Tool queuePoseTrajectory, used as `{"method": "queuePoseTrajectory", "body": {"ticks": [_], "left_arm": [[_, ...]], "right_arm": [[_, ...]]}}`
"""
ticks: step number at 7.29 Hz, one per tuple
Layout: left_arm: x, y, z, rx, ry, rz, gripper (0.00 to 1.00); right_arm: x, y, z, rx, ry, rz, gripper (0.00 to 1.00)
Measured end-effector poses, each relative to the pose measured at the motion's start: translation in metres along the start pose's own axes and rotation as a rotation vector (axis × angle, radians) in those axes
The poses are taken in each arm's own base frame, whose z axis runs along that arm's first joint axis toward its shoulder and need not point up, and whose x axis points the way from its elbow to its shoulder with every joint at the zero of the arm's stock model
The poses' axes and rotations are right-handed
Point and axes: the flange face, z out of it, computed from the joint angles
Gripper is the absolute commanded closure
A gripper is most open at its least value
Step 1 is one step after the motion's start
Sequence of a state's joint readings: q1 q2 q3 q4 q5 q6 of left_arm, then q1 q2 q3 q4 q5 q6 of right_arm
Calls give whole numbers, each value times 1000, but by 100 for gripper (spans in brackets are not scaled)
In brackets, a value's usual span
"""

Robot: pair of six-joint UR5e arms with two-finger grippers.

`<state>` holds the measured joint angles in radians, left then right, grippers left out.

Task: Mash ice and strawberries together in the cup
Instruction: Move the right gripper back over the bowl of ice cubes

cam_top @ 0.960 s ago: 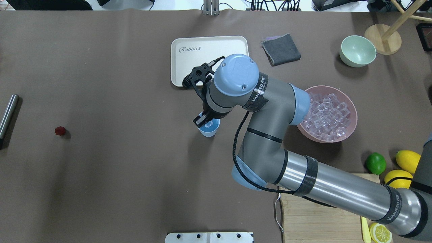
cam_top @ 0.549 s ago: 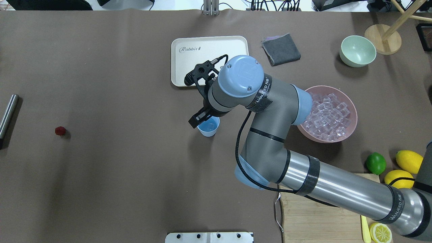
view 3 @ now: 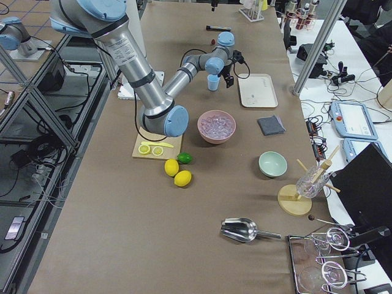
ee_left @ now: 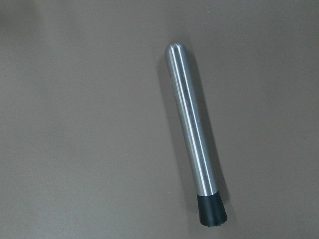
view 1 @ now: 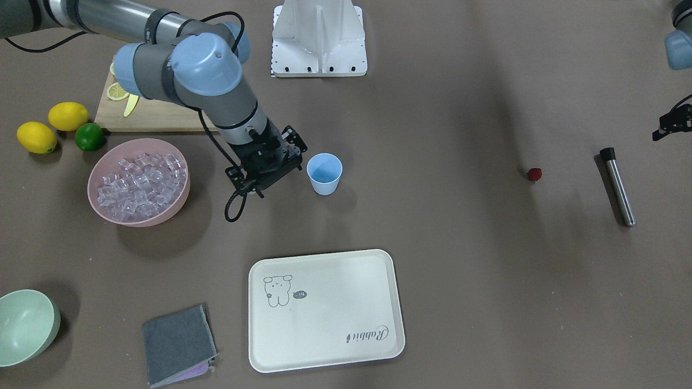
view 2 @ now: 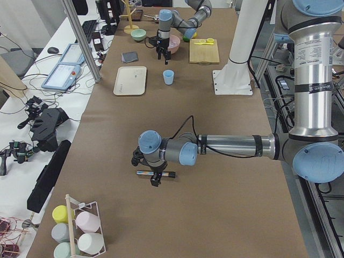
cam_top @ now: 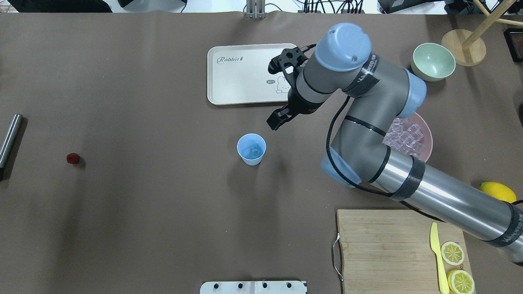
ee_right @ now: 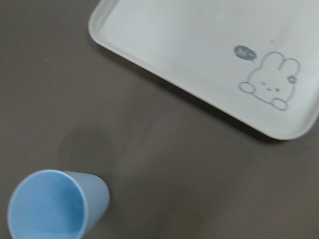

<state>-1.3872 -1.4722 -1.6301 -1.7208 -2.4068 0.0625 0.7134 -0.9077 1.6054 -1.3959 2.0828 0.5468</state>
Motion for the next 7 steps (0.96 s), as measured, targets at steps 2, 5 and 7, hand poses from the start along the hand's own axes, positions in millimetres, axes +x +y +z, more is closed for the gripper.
{"method": "queuePoseTrajectory", "body": {"ticks": [2,5,7], "left_arm": [[1,-3,-1,2,0,3,2],[3,-5,-2,5,0,5,2],[3,-7,-3,7,0,5,2]], "right_arm": [[92,23,-11,-48,13,-12,2],[176,57,-33,-72,59,13,2],[200,89,-43,-104,127,66,2]]}}
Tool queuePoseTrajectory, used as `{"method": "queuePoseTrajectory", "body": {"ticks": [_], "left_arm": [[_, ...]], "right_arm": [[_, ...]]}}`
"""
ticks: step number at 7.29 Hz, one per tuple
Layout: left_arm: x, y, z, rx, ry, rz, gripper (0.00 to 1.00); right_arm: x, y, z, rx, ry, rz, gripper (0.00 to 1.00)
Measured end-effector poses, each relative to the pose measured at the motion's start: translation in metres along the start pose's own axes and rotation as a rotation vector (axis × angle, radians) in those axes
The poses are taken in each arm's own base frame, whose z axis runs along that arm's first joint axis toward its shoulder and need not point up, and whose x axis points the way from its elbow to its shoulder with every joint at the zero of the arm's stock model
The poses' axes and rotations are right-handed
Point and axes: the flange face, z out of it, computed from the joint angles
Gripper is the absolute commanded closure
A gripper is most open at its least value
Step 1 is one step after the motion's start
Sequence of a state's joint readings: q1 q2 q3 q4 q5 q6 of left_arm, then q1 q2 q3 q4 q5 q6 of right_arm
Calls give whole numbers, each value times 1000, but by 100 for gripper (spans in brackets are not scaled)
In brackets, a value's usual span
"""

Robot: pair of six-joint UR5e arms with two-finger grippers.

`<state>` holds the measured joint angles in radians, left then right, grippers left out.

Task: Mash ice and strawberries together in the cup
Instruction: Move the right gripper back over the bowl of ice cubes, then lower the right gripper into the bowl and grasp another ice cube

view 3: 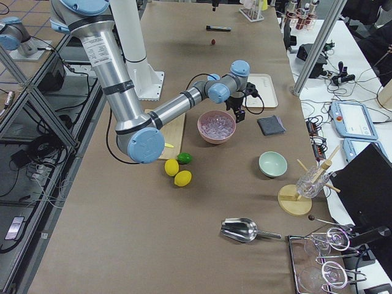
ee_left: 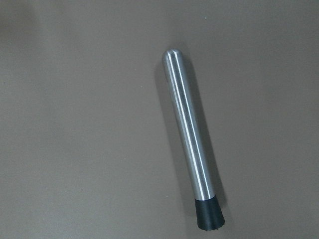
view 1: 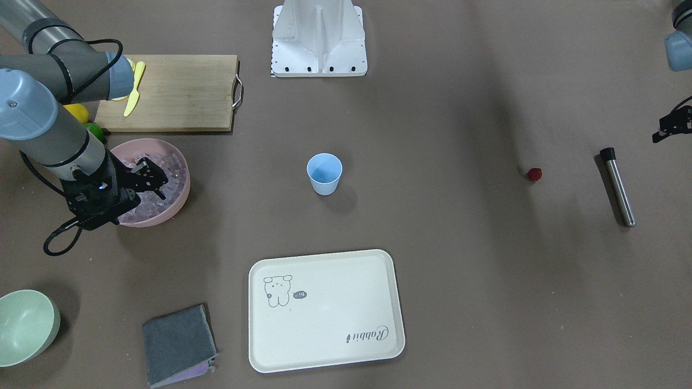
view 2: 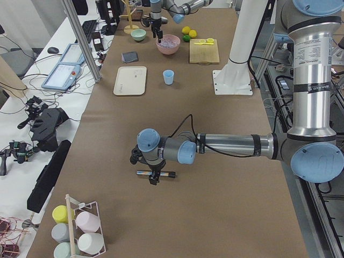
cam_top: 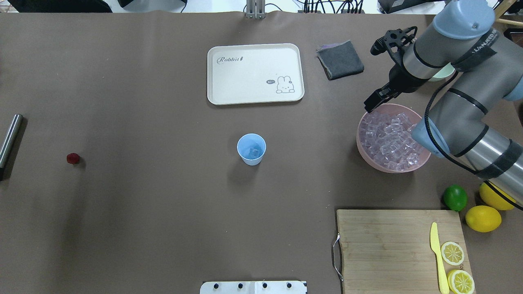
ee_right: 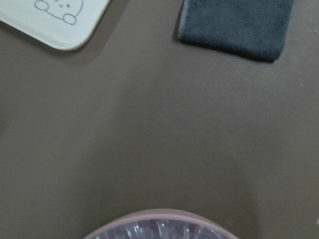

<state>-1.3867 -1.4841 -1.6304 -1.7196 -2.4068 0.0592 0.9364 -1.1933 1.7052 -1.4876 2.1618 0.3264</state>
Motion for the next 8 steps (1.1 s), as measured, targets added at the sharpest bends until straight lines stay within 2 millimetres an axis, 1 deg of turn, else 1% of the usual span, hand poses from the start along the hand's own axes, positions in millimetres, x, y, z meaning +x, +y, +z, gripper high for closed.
{"method": "queuePoseTrajectory", "body": {"ticks": [1,2,4,5,6,7,8], "left_arm": [[0,0,0,0,0,1,2],[0,0,0,1,0,1,2],[1,-1,-1,2,0,2,2],[0,-2,0,1,0,2,2],[0,-2,1,0,0,1,2],[0,-2,1,0,0,2,2],[0,-2,0,1,0,4,2]], "right_arm": [[6,8,1,-24,38,22,2],[4,11,2,-49,68,40,1],[-13,16,13,-88,90,86,2],[-24,18,24,-103,97,86,2],[-31,22,34,-116,111,77,2],[-34,24,39,-122,120,69,11],[-36,25,41,-124,122,61,17]]}}
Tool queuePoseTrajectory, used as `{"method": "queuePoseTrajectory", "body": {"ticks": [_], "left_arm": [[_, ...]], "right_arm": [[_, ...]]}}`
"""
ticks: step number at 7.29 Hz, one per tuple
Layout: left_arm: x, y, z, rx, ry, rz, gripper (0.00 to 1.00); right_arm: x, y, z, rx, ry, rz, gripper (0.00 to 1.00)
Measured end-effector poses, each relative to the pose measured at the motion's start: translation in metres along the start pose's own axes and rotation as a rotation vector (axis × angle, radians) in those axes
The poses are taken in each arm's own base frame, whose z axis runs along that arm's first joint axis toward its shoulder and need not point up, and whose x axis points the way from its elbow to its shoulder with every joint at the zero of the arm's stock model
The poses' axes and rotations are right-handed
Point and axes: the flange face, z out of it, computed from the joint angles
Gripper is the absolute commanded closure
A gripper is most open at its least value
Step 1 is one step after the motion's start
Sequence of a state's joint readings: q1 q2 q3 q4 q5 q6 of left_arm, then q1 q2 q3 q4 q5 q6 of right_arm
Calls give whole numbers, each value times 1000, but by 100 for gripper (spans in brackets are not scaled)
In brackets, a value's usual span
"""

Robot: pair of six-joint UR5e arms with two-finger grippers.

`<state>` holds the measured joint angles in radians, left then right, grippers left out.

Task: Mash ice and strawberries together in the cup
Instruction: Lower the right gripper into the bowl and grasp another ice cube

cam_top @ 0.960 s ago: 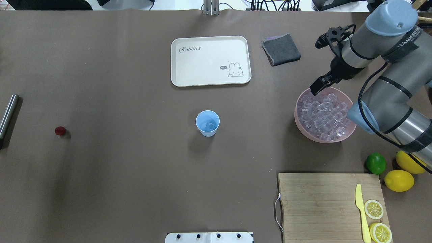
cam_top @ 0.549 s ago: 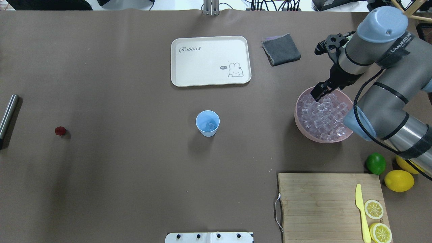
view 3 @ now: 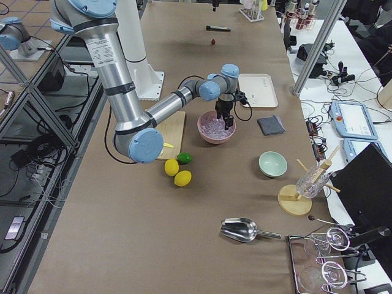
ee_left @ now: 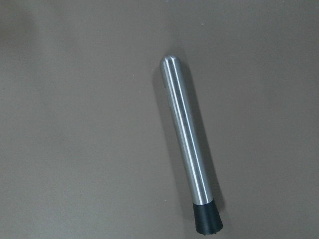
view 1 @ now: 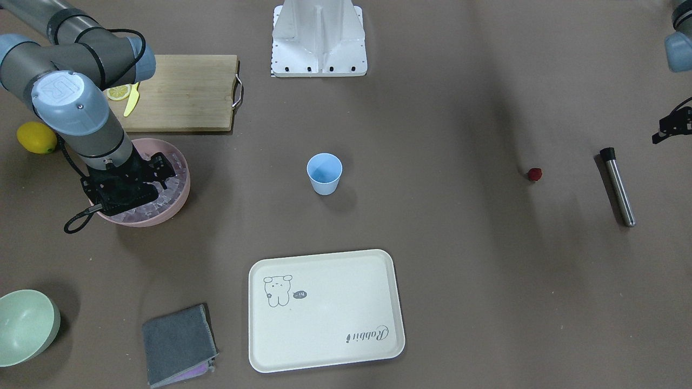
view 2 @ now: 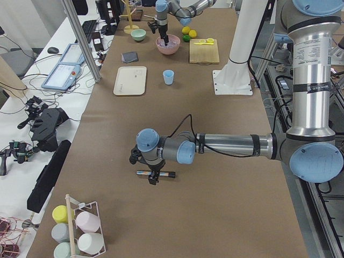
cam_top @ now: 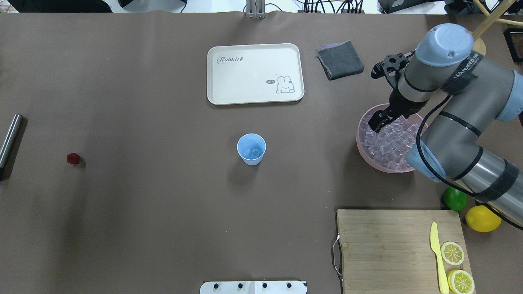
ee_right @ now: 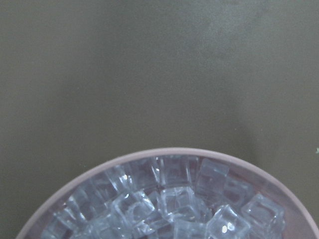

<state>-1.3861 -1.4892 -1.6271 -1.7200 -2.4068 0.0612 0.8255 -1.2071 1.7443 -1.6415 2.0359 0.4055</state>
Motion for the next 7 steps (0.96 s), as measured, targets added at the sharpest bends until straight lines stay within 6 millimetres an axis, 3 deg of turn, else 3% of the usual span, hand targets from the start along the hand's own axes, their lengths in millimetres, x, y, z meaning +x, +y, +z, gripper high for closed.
{"method": "queuePoseTrajectory", "body": {"ticks": [2,7], "left_arm": [[-1,0,1,-3,0,-2,2],[1,0,0,0,0,2,2]], "right_arm": [[0,2,0,2,2,-18,34],[9,2,-2,1,7,-25,44]]}}
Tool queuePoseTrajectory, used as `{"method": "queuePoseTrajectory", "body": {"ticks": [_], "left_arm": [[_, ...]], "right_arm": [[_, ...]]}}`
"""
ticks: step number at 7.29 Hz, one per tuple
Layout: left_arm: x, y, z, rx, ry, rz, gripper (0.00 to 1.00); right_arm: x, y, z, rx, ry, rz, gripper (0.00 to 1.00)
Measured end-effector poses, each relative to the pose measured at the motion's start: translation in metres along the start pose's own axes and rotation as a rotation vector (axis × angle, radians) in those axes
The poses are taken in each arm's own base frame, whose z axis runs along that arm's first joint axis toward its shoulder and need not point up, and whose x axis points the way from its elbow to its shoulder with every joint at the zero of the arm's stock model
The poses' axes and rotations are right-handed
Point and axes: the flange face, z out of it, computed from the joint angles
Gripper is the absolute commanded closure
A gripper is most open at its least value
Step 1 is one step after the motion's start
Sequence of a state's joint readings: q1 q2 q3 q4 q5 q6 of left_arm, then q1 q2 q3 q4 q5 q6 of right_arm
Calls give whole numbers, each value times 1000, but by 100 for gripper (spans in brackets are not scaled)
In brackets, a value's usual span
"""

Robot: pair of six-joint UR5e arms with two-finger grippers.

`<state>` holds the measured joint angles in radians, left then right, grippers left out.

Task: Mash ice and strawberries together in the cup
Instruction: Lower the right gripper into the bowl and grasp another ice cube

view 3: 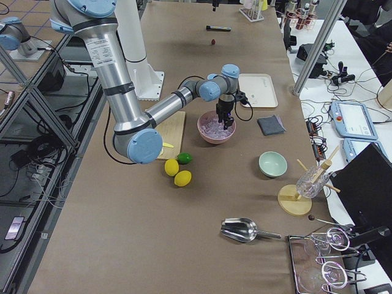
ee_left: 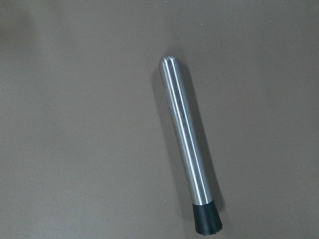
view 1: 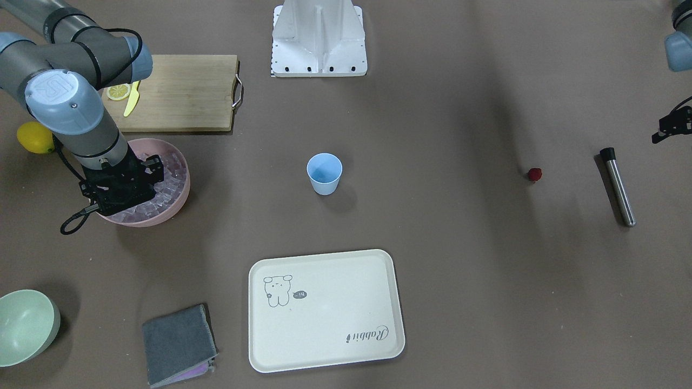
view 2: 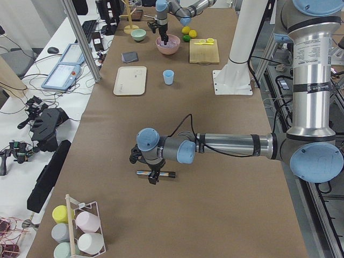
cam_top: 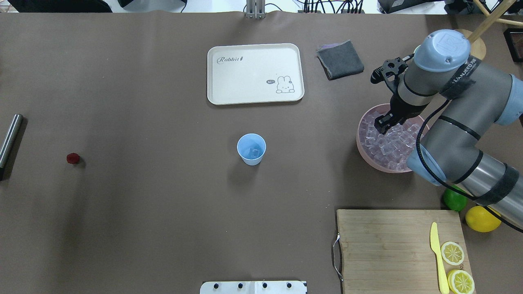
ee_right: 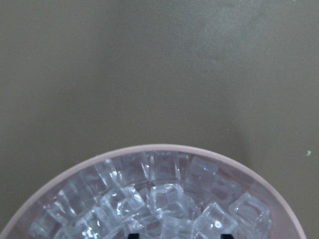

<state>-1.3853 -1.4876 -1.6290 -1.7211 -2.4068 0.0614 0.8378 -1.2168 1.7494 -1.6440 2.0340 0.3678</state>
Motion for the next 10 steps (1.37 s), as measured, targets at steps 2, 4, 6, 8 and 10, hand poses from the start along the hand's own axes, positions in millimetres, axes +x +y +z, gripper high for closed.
{"method": "queuePoseTrajectory", "body": {"ticks": [2,4,6,8,10], "left_arm": [[0,0,0,0,0,0,2],[0,-1,0,1,0,1,2],[1,-1,0,1,0,2,2],[0,-1,0,1,0,1,2],[0,-1,0,0,0,1,2]], "right_arm": [[3,4,5,-8,6,2,52],[0,5,6,-9,3,-3,52],[-12,5,9,-12,-2,-12,55],[-19,5,12,-15,-1,-24,58],[-17,5,14,-15,4,-30,64]]}}
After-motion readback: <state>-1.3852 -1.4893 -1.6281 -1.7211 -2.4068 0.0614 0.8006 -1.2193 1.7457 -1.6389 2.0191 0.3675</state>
